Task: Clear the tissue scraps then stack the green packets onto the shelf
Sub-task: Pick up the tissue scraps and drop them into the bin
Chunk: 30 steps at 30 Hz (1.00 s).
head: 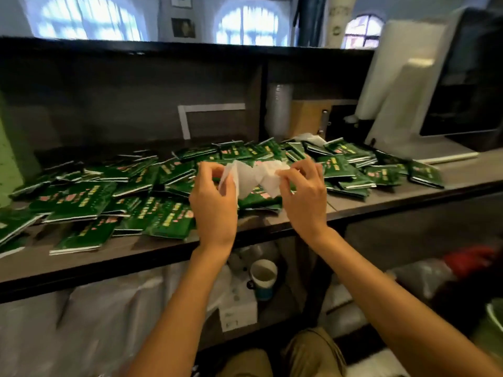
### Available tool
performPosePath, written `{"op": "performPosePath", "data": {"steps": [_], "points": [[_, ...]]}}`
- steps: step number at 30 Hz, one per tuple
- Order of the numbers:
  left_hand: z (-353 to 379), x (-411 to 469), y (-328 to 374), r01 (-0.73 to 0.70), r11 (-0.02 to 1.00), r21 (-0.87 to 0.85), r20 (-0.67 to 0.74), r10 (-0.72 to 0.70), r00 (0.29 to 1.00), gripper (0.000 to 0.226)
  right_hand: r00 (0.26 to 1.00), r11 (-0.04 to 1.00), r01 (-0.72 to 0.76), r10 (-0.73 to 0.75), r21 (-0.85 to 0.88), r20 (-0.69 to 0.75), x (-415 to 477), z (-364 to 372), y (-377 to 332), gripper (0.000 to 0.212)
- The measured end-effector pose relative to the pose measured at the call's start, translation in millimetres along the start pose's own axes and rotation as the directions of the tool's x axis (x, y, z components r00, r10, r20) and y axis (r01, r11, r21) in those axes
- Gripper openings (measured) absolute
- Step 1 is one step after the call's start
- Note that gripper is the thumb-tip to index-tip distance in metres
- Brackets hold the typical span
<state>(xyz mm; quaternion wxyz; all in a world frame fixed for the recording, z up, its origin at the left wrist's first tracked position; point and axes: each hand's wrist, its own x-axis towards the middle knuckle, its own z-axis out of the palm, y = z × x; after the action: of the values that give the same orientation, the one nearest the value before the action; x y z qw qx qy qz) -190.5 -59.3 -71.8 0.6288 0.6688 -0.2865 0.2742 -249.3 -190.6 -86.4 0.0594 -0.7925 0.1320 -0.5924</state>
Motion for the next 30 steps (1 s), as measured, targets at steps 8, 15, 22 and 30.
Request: {"op": "performPosePath", "data": {"steps": [8,15,22,30], "points": [[125,-143,41,0.130,0.979,-0.155,0.492,-0.037,0.870,0.006,0.954,0.913,-0.275,0.297,-0.300,0.030,-106,-134,126,0.023],[189,-261,35,0.236,0.972,-0.005,0.824,-0.130,0.552,0.011,0.716,0.697,-0.518,0.670,-0.495,0.194,-217,-205,198,0.006],[231,-344,13,0.105,0.971,0.215,0.969,-0.225,0.097,0.025,0.199,0.304,-0.642,0.953,-0.704,0.229,-314,-235,234,0.011],[245,-428,-17,-0.020,0.919,0.394,0.882,-0.385,-0.272,0.029,-0.212,0.105,-0.625,0.931,-0.773,0.298,-395,-232,241,0.022]]}}
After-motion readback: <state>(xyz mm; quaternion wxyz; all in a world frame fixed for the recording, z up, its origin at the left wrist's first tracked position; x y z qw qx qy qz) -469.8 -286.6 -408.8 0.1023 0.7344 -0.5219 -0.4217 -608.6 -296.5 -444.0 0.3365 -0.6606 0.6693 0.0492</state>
